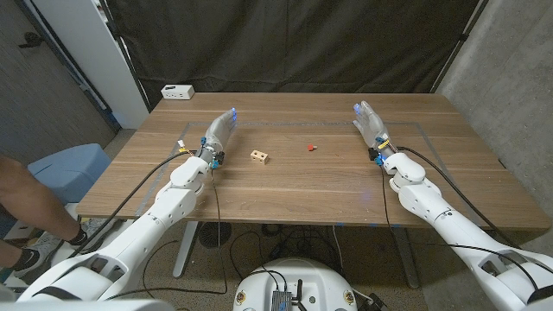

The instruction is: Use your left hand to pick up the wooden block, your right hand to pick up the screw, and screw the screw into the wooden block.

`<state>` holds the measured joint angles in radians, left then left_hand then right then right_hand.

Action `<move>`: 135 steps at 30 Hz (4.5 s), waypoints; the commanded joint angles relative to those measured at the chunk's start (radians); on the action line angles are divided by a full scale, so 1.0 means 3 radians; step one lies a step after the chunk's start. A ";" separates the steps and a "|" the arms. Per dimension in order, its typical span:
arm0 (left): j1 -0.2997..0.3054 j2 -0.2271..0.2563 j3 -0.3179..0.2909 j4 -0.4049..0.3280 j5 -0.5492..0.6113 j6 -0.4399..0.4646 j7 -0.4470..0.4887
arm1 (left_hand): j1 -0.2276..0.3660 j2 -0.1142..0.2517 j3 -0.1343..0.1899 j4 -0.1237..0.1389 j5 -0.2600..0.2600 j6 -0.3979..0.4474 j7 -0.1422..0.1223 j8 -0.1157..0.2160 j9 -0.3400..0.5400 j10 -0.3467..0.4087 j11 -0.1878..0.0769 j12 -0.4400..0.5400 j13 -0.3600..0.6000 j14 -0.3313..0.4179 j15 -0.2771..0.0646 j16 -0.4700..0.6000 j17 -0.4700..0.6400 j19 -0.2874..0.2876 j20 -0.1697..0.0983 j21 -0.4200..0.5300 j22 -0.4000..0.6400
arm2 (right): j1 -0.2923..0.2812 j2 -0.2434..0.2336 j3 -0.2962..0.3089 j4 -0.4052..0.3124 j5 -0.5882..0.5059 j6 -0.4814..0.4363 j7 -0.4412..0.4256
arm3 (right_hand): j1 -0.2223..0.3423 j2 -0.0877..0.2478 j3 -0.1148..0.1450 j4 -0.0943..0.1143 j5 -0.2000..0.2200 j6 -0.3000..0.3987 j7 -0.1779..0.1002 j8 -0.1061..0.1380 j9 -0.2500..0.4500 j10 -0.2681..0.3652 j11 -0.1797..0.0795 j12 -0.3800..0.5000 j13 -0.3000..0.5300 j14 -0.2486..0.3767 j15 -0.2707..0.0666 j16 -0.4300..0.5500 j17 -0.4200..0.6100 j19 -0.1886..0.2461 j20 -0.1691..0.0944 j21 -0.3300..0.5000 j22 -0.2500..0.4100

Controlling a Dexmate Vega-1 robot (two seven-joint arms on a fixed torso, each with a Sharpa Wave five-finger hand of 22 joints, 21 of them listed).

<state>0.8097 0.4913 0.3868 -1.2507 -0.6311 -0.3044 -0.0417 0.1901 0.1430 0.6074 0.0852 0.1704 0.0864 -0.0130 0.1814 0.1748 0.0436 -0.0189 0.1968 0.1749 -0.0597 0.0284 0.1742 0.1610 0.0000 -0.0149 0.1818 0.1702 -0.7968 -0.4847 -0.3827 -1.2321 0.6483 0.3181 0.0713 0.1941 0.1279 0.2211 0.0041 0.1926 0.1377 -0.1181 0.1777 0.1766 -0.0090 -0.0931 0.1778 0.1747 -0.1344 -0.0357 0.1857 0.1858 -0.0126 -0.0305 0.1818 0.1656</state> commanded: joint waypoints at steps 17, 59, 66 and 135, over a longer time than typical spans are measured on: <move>-0.0057 0.0380 0.0093 -0.0282 0.0419 0.0186 0.0080 | 0.0081 0.0004 0.0027 -0.0125 0.0020 0.0073 -0.0061 0.0017 0.0002 0.0101 -0.0085 0.0028 0.0011 -0.0048 0.0062 -0.0012 0.0010 -0.0065 0.0012 0.0012 0.0003 | 0.0103 0.0056 -0.0096 0.0054 -0.0184 -0.0016 -0.0129 | 0.0026 -0.0008 0.0030 -0.0005 0.0023 0.0007 -0.0006 0.0013 0.0012 -0.0019 -0.0040 0.0011 0.0004 -0.0027 -0.0047 0.0018 0.0003 0.0013 -0.0038 0.0019 0.0014; -0.0031 0.1330 0.0210 -0.1502 0.1542 0.1026 0.0154 | 0.0407 -0.0086 0.0110 -0.0580 0.0111 0.0047 -0.0216 0.0029 0.0008 0.0167 -0.0252 0.0029 0.0021 -0.0181 0.0047 0.0005 0.0022 -0.0147 0.0075 0.0010 -0.0003 | 0.0066 0.0006 -0.0077 -0.0007 -0.0187 -0.0025 -0.0141 | 0.0045 -0.0028 0.0054 -0.0041 0.0027 -0.0053 -0.0005 0.0009 0.0011 -0.0065 -0.0051 0.0006 0.0005 -0.0045 -0.0044 0.0014 -0.0006 0.0029 -0.0012 0.0027 0.0013; -0.0049 0.1514 0.0229 -0.1818 0.1801 0.1345 0.0132 | 0.0590 -0.0183 0.0123 -0.0808 0.0130 0.0152 -0.0286 0.0075 0.0012 0.0271 -0.0314 0.0053 0.0028 -0.0085 0.0044 0.0036 0.0024 -0.0081 0.0175 0.0033 -0.0003 | 0.0069 0.0004 -0.0073 -0.0026 -0.0208 -0.0015 -0.0172 | 0.0047 -0.0052 0.0048 -0.0054 0.0027 -0.0053 -0.0003 0.0013 0.0011 -0.0064 -0.0055 0.0009 0.0006 -0.0046 -0.0041 0.0014 -0.0007 0.0031 -0.0007 0.0028 0.0013; -0.0239 0.1871 0.0693 -0.2851 0.4701 0.1741 -0.1145 | 0.1956 -0.0876 -0.0140 -0.0805 0.0034 0.0161 -0.0546 0.0007 0.0046 0.0270 -0.0555 -0.0013 0.0102 -0.0283 0.0008 0.0008 0.0047 -0.0722 0.0432 -0.0034 0.0015 | -0.0085 0.0045 -0.0021 -0.0074 -0.0211 0.0060 -0.0372 | 0.0017 -0.0128 0.0023 -0.0092 0.0036 -0.0106 0.0002 0.0016 0.0015 -0.0103 -0.0041 0.0012 0.0008 -0.0066 0.0031 0.0021 0.0002 0.0024 0.0099 0.0025 0.0016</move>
<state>0.7321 1.0707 0.5739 -2.0711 0.6262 0.1995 -0.3234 0.7670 -0.1221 0.5687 -0.1576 0.1804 0.1446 -0.1718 0.1842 0.1839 0.1349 -0.1822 0.1955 0.2026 -0.1352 0.0321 0.1769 0.1701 -0.1698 0.1087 0.1771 0.1700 -0.8134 -0.4732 -0.3921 -1.2459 0.5844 0.3313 -0.0334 0.2015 0.0986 0.2295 -0.0206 0.1965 0.1121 -0.1182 0.1774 0.1793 -0.0325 -0.1017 0.1772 0.1743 -0.1507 -0.0306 0.1857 0.1840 -0.0053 -0.0088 0.1857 0.1650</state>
